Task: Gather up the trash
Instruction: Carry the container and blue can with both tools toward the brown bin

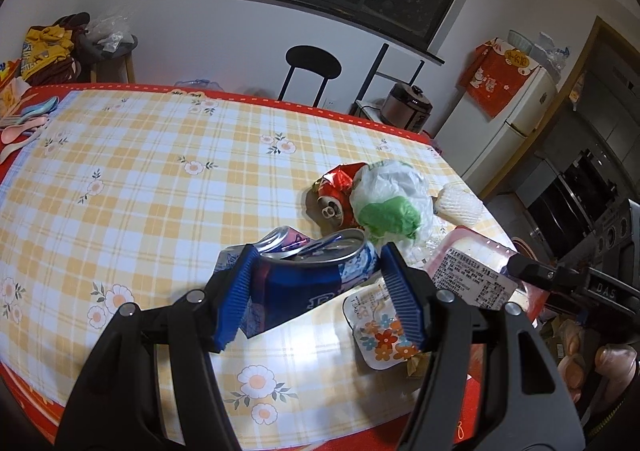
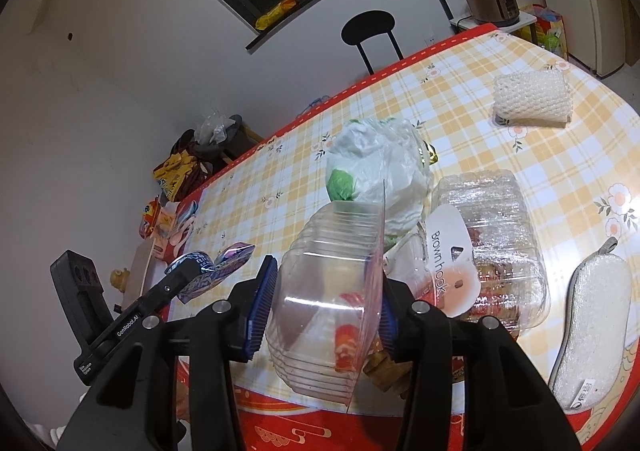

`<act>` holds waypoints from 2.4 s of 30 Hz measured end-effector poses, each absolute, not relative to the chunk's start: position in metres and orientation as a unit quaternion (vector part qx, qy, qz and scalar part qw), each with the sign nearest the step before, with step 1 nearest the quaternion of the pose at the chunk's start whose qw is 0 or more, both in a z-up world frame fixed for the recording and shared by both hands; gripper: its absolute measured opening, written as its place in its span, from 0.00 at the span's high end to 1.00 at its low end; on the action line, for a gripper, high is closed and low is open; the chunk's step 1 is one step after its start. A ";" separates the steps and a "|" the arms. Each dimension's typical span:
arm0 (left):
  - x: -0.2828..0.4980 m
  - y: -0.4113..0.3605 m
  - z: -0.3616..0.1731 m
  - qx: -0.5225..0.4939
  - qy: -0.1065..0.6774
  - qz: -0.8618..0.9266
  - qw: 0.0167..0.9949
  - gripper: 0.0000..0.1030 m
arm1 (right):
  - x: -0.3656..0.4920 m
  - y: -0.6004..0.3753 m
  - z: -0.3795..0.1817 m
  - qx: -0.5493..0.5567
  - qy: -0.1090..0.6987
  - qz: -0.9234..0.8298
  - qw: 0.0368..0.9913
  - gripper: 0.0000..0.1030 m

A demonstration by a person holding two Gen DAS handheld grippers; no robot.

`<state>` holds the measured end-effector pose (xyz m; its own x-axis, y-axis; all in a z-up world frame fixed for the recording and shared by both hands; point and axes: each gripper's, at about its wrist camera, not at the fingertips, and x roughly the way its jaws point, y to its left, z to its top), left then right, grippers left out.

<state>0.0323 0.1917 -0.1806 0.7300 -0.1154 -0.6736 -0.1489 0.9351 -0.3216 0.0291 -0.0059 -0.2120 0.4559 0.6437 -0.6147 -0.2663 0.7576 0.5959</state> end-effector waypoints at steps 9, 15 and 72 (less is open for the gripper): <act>0.031 0.188 -0.163 -0.173 0.349 -0.005 0.921 0.38 | 0.033 -0.015 -0.193 0.227 0.421 0.278 0.833 0.61; 0.031 0.183 -0.155 -0.169 0.341 -0.017 0.925 0.38 | 0.035 -0.026 -0.184 0.240 0.409 0.276 0.836 0.61; 0.121 -0.109 -0.080 -0.134 0.276 -0.085 0.948 0.41 | 0.133 -0.415 -0.184 0.242 0.381 0.117 0.885 0.61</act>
